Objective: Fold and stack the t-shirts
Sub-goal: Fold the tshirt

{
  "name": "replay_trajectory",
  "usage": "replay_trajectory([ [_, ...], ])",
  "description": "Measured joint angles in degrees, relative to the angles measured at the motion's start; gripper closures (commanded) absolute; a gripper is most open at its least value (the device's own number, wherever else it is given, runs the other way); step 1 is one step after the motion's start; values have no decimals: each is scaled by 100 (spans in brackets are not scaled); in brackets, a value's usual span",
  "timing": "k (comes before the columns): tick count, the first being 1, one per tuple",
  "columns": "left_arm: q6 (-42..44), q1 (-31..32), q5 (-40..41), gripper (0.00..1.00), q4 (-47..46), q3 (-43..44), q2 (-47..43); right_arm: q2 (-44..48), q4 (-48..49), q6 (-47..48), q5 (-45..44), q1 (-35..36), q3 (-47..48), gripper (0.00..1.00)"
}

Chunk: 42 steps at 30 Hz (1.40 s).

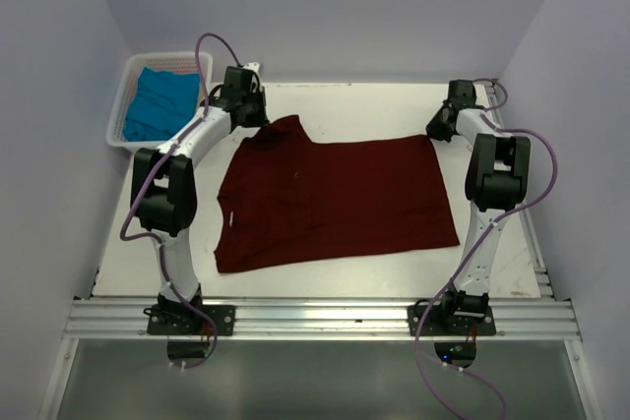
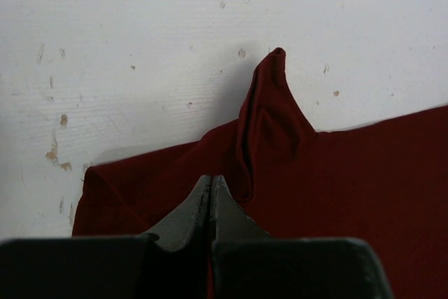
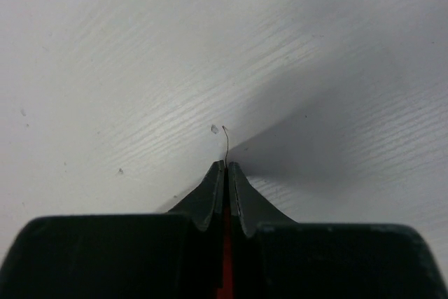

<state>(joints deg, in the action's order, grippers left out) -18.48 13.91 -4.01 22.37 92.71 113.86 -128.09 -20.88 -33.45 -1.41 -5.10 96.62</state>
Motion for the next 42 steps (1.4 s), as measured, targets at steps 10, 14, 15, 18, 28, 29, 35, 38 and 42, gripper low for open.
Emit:
replay_trajectory([
  [10, 7, 0, 155, 100, 9, 0, -9, 31, -13, 52, -61, 0, -13, 100],
  [14, 9, 0, 238, 100, 160, 4, -107, 151, -52, 142, -92, 11, -74, 100],
  [15, 11, 0, 278, 100, 214, 4, -151, 214, -52, 162, -105, 11, -101, 100],
  [18, 11, 0, 389, 100, 376, 0, -321, 439, -50, 216, -127, 11, -216, 100],
  [28, 9, 9, 573, 100, 673, -796, -1134, 1150, 42, 310, -232, 22, -914, 100],
  [29, 9, 11, 577, 100, 723, -870, -1178, 1180, 37, 313, -240, 22, -984, 100],
  [35, -13, 151, 599, 100, 1003, -1449, -1661, 1381, -11, 354, -295, 22, -1388, 100],
  [38, -63, 328, 597, 100, 1165, -1652, -1967, 1582, -85, 372, -361, 22, -1613, 100],
  [42, -173, 575, 595, 100, 1327, -1814, -2334, 1934, -192, 372, -369, 22, -1849, 100],
])
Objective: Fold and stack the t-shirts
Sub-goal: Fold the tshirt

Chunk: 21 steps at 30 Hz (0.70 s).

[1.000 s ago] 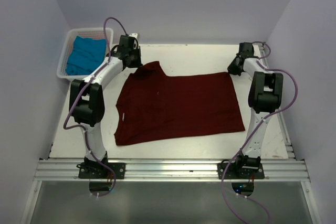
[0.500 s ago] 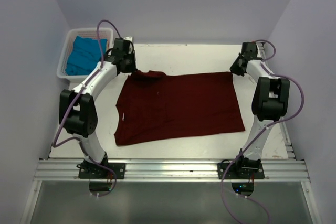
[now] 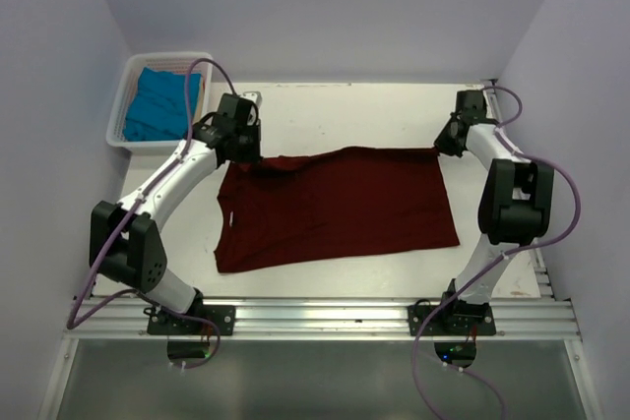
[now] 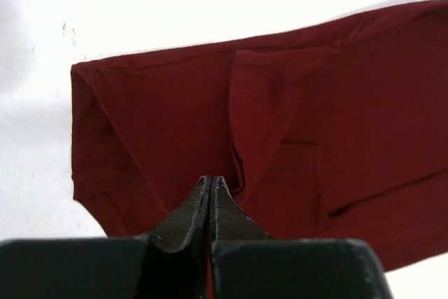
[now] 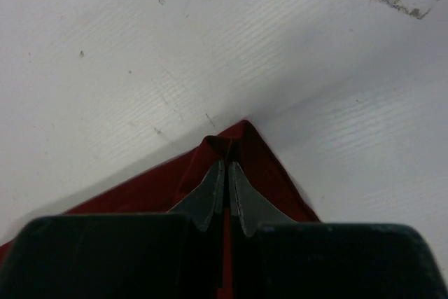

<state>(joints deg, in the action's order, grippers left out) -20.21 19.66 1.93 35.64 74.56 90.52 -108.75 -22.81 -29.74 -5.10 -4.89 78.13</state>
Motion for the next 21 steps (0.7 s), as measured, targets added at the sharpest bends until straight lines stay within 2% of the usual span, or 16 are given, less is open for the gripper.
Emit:
replay_trajectory([
  [10, -153, 90, 85, 100, 481, -490, -844, 841, -420, 4, -227, 0, -557, 100],
  [21, -269, 90, 212, 100, 1040, -1082, -1349, 964, -933, 31, -426, 48, -859, 100],
])
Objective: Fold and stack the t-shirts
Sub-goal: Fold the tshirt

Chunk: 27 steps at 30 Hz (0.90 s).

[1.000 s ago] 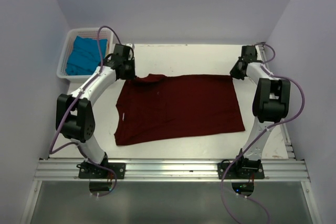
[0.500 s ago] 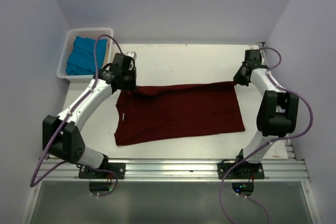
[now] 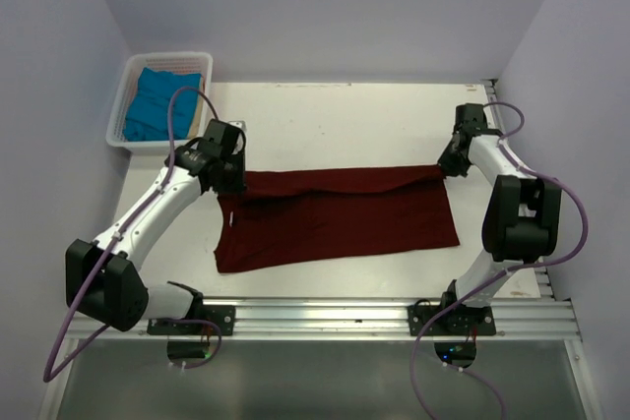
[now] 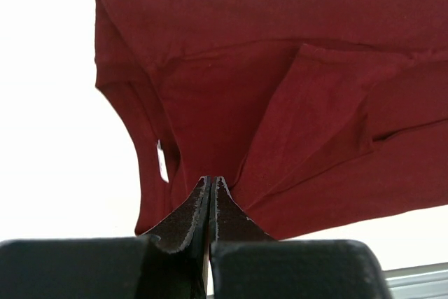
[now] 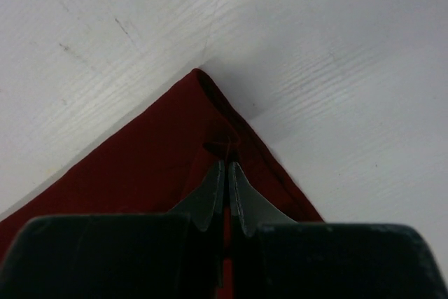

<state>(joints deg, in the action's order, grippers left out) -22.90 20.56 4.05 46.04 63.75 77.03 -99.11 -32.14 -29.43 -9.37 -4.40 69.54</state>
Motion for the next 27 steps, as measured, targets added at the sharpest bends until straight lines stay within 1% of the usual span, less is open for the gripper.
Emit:
replay_trajectory([
  [6, -55, 0, 7, 100, 177, -74, -256, 24, -157, 20, -68, 96, -70, 100],
  [14, -66, 9, -24, 100, 304, -94, -315, 138, -345, 61, -203, 153, -144, 100],
  [27, -299, 133, -225, 100, 400, -511, -581, 168, -516, 101, -446, 201, -245, 100],
])
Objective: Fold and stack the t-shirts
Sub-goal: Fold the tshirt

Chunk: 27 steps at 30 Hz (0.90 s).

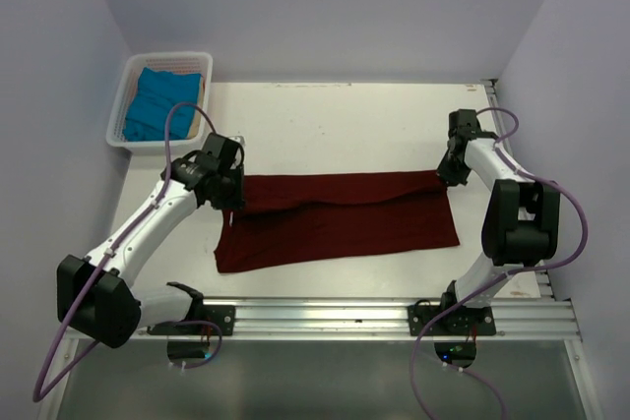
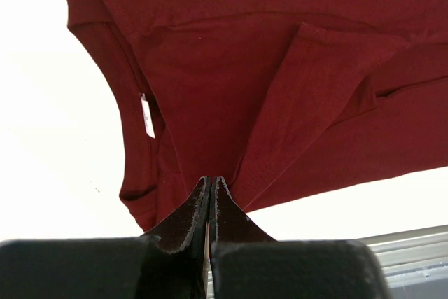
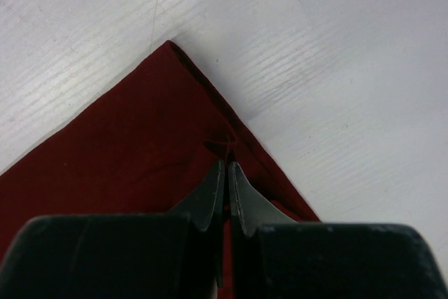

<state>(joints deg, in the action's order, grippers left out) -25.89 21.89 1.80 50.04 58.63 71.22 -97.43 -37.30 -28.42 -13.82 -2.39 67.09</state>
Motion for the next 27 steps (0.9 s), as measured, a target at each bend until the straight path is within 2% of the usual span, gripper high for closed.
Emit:
replay_trajectory([
  [2, -13, 33, -35, 100, 13, -48, 0, 0, -11, -2, -22, 4, 0, 100],
  [3, -15, 50, -81, 99, 31, -55, 0, 0, -17, -2, -24, 4, 0, 96],
  [4, -22, 76, -114, 94, 28, -59, -2, 0, -28, -2, -24, 11, 0, 76],
  [5, -28, 103, -144, 79, 31, -61, -2, 0, -44, -24, -24, 11, 0, 68],
  [7, -37, 160, -164, 56, 48, -61, -11, 0, -85, -2, -42, 11, 0, 53],
  [8, -68, 188, -166, 24, 70, -61, -26, 0, -109, -4, -57, 11, 0, 50],
  [10, -146, 225, -151, 4, 155, -57, -92, 0, -160, -2, -85, 13, 2, 46],
  [11, -186, 232, -127, 0, 227, -33, -138, 0, -197, -2, -114, 13, 7, 40],
  [14, -306, 232, 44, 0, 407, 164, -284, 0, -293, -15, -177, 13, 31, 40],
  [17, -350, 232, 199, 0, 391, 409, -389, 13, -345, -33, -164, 13, 136, 44],
  [19, -354, 232, 295, 1, 236, 452, -391, 31, -304, -55, -85, 15, 225, 56],
  [20, -354, 232, 328, 10, 146, 444, -339, 35, -258, -52, 13, 17, 273, 70],
  [21, -358, 232, 354, 20, 17, 424, -249, 35, -205, -33, 116, 28, 328, 100],
  [22, -361, 232, 378, 33, -142, 391, -105, 31, -144, -33, 223, 50, 380, 100],
  [23, -367, 232, 396, 95, -337, 337, 68, 22, -87, -76, 350, 74, 437, 100],
  [25, -385, 232, 402, 100, -780, 146, 660, -17, 70, -96, 651, 197, 588, 100],
  [27, -365, 232, 393, 100, -1071, 96, 1176, -146, 181, -94, 857, 328, 708, 100],
])
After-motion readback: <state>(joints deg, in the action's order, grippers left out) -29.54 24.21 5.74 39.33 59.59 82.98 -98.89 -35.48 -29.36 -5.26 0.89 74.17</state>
